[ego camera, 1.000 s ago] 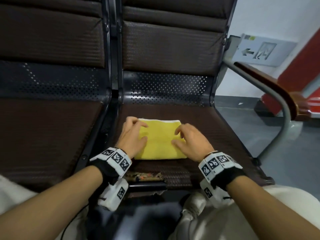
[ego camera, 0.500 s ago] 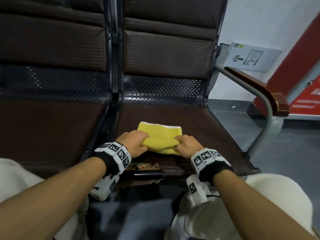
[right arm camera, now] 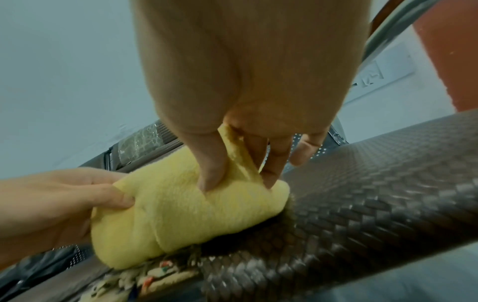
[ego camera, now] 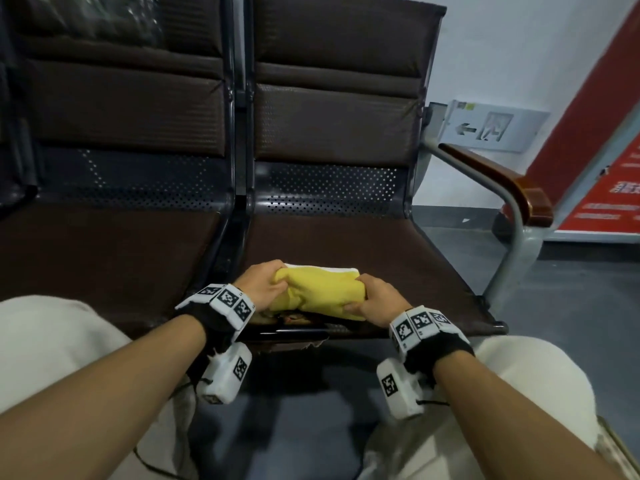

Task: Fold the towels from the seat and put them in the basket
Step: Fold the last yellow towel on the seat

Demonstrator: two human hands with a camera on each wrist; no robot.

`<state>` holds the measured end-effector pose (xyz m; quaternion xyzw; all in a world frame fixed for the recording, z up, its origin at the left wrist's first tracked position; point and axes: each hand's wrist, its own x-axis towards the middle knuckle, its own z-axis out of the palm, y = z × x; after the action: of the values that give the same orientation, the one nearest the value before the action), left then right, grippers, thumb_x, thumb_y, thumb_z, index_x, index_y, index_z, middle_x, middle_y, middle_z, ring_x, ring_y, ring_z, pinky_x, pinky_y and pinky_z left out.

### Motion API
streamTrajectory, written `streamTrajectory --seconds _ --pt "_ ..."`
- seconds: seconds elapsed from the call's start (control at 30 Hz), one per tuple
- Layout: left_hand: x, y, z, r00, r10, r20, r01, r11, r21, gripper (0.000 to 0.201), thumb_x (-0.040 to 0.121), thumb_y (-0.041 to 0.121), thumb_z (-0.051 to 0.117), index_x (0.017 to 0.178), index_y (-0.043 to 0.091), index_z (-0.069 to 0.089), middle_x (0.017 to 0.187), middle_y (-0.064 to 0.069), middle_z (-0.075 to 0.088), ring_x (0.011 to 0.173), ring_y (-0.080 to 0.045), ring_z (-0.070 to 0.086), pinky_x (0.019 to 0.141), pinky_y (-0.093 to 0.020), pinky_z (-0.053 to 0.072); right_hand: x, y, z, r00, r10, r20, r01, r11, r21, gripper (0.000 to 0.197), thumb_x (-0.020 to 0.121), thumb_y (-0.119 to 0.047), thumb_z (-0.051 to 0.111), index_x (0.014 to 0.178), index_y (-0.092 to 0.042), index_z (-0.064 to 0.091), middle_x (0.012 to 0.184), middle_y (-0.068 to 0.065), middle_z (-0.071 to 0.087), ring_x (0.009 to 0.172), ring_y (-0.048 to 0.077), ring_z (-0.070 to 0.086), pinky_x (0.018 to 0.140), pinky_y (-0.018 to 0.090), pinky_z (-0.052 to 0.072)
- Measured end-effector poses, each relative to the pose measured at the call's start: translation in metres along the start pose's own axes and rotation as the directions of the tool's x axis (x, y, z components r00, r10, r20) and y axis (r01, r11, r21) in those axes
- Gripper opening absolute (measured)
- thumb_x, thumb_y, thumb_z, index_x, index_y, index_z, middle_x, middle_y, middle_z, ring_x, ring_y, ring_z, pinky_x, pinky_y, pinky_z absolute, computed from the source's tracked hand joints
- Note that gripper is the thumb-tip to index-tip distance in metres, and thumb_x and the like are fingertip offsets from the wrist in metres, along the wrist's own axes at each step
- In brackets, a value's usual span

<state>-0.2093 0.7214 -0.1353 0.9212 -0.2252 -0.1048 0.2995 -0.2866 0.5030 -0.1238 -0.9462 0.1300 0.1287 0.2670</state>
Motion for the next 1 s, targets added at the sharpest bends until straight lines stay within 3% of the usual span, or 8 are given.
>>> streamTrajectory --seconds 0.13,0.23,0.43,0.6,0.73,0.83,0.93,1.0 --pt "0.027 -0.006 0.000 0.997 -0.068 0.034 0.068 0.997 0.025 0.023 0.094 0.019 0.048 0.115 0.011 0.054 0.107 -0.011 0.062 0.092 -0.023 0.056 0.070 -0.025 0.036 0.028 -0.004 -0.004 0.997 0.075 0.011 -0.076 0.992 0.104 0.063 0.092 -0.039 0.056 0.141 -0.007 0.035 0.142 0.013 0.044 0.130 0.029 0.041 0.103 0.034 0.034" --pt "0.051 -0.013 0.002 0.990 -0.136 0.038 0.133 0.989 0.065 0.029 0.094 0.018 0.049 0.122 0.012 0.052 0.119 -0.012 0.056 0.106 -0.026 0.054 0.079 -0.027 0.039 0.053 -0.006 -0.004 0.986 0.168 -0.001 -0.164 0.966 0.201 0.060 0.093 -0.039 0.055 0.140 -0.005 0.040 0.143 0.013 0.045 0.130 0.030 0.043 0.105 0.037 0.036" --pt "0.082 -0.033 0.008 0.971 -0.204 0.124 0.181 0.967 0.178 0.034 0.094 0.023 0.053 0.127 0.016 0.052 0.128 -0.010 0.043 0.113 -0.026 0.051 0.097 -0.031 0.039 0.088 0.000 0.004 0.944 0.317 -0.088 -0.293 0.932 0.214 0.052 0.077 -0.056 0.067 0.100 -0.009 0.061 0.120 0.014 0.062 0.111 0.029 0.057 0.079 0.028 0.042" --pt "0.087 -0.027 0.006 0.950 -0.205 0.236 0.107 0.922 0.371 0.050 0.093 0.021 0.053 0.141 0.026 0.037 0.139 -0.005 0.037 0.131 -0.029 0.035 0.108 -0.046 0.033 0.098 -0.008 0.005 0.931 0.360 0.066 -0.366 0.923 0.123 0.077 0.086 -0.059 0.054 0.137 -0.002 0.042 0.141 0.015 0.046 0.126 0.032 0.047 0.093 0.034 0.041" --pt "0.082 0.008 0.002 0.925 -0.052 0.376 -0.036 0.974 0.224 0.091 0.080 0.000 0.054 0.151 0.026 0.003 0.154 -0.003 0.024 0.138 -0.025 0.030 0.108 -0.039 0.036 0.081 -0.019 0.001 0.960 0.267 0.077 -0.277 0.941 0.192 0.067 0.093 -0.048 0.049 0.142 -0.004 0.032 0.144 0.014 0.041 0.129 0.030 0.044 0.093 0.031 0.037" --pt "0.073 0.037 -0.010 0.912 0.026 0.409 -0.048 0.998 0.045 0.103 0.078 0.007 0.062 0.150 0.026 -0.008 0.157 0.003 0.019 0.136 -0.020 0.034 0.103 -0.032 0.039 0.050 -0.021 -0.012 0.995 0.069 -0.076 -0.041 0.946 0.322 0.049 0.093 -0.038 0.055 0.127 -0.007 0.040 0.121 0.010 0.055 0.115 0.025 0.053 0.086 0.030 0.041" --pt "0.058 0.067 -0.026 0.906 0.120 0.406 -0.127 0.992 -0.009 0.104 0.074 0.028 0.075 0.151 0.028 0.004 0.150 0.004 0.033 0.131 -0.021 0.040 0.103 -0.034 0.038 0.009 -0.019 -0.036 0.959 -0.109 -0.261 0.206 0.902 0.380 0.028 0.091 -0.022 0.060 0.110 -0.012 0.042 0.095 0.001 0.055 0.091 0.016 0.055 0.082 0.035 0.046" --pt "0.045 0.089 -0.035 0.890 0.194 0.412 -0.182 0.981 -0.068 0.088 0.071 0.039 0.078 0.143 0.030 0.028 0.132 0.006 0.050 0.118 -0.019 0.051 0.092 -0.033 0.044 -0.021 -0.014 -0.057 0.923 -0.164 -0.347 0.293 0.884 0.363 0.023 0.091 -0.017 0.059 0.106 -0.015 0.041 0.087 -0.006 0.052 0.080 0.006 0.050 0.071 0.024 0.044"
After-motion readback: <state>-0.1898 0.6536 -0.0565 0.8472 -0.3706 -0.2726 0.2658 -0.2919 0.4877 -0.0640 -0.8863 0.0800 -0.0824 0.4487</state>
